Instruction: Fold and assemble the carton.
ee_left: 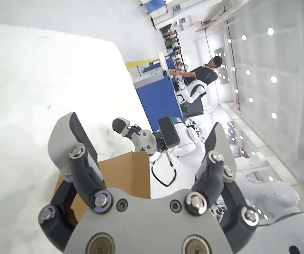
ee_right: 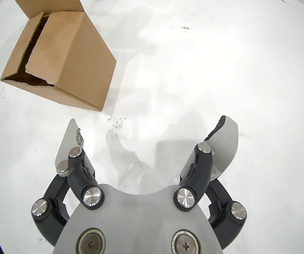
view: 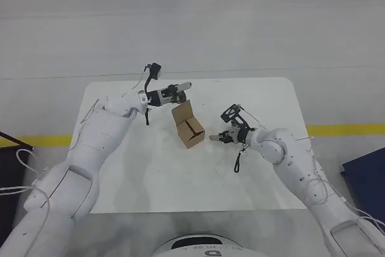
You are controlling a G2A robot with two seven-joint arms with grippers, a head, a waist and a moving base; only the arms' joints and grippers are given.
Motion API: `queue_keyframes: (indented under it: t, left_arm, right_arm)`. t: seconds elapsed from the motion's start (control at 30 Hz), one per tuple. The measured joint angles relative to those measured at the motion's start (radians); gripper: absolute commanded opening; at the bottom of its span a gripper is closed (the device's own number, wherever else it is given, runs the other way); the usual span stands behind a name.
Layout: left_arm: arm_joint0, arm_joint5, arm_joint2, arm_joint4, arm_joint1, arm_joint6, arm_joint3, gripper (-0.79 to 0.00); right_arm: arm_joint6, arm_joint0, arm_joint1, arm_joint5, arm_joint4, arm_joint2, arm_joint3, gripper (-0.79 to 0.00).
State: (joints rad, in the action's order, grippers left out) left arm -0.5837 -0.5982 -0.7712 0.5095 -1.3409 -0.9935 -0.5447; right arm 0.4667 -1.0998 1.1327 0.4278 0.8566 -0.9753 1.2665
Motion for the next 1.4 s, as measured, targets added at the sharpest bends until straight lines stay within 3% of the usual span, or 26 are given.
queue_keyframes:
  t: [0.2, 0.3, 0.47, 0.67, 0.9, 1.03, 1.27, 1.4]
  left_arm:
    - [0.022, 0.086, -0.003, 0.158, -0.036, -0.278, 0.098, 0.0]
    - [0.028, 0.123, -0.01, 0.193, -0.043, -0.352, 0.138, 0.0]
    - [0.026, 0.131, -0.016, 0.182, -0.044, -0.36, 0.166, 0.0]
    - [-0.002, 0.125, -0.049, 0.186, -0.023, -0.354, 0.151, 0.0]
    - [-0.041, 0.115, -0.082, 0.166, 0.007, -0.344, 0.115, 0.0]
    - [-0.06, 0.111, -0.09, 0.158, 0.013, -0.34, 0.094, 0.0]
    - [-0.076, 0.112, -0.098, 0.149, 0.013, -0.341, 0.068, 0.0]
    - [-0.082, 0.108, -0.104, 0.139, 0.015, -0.337, 0.063, 0.0]
  right_arm:
    - [-0.031, 0.021, 0.008, 0.013, -0.002, 0.009, -0.048, 0.0]
    - [-0.041, 0.02, 0.012, 0.04, -0.006, 0.019, -0.046, 0.0]
    - [-0.045, 0.033, 0.019, 0.034, -0.018, 0.027, -0.07, 0.0]
    - [-0.092, 0.055, 0.024, 0.001, -0.056, -0.001, -0.134, 0.0]
    - [-0.012, 0.012, -0.006, 0.254, -0.096, -0.052, -0.097, 0.0]
    - [0.037, -0.003, -0.011, 0.342, -0.15, -0.045, -0.069, 0.0]
    - [0.045, 0.009, 0.004, 0.286, -0.131, 0.01, -0.057, 0.0]
    - [-0.017, 0.033, 0.021, 0.161, -0.071, 0.039, -0.096, 0.0]
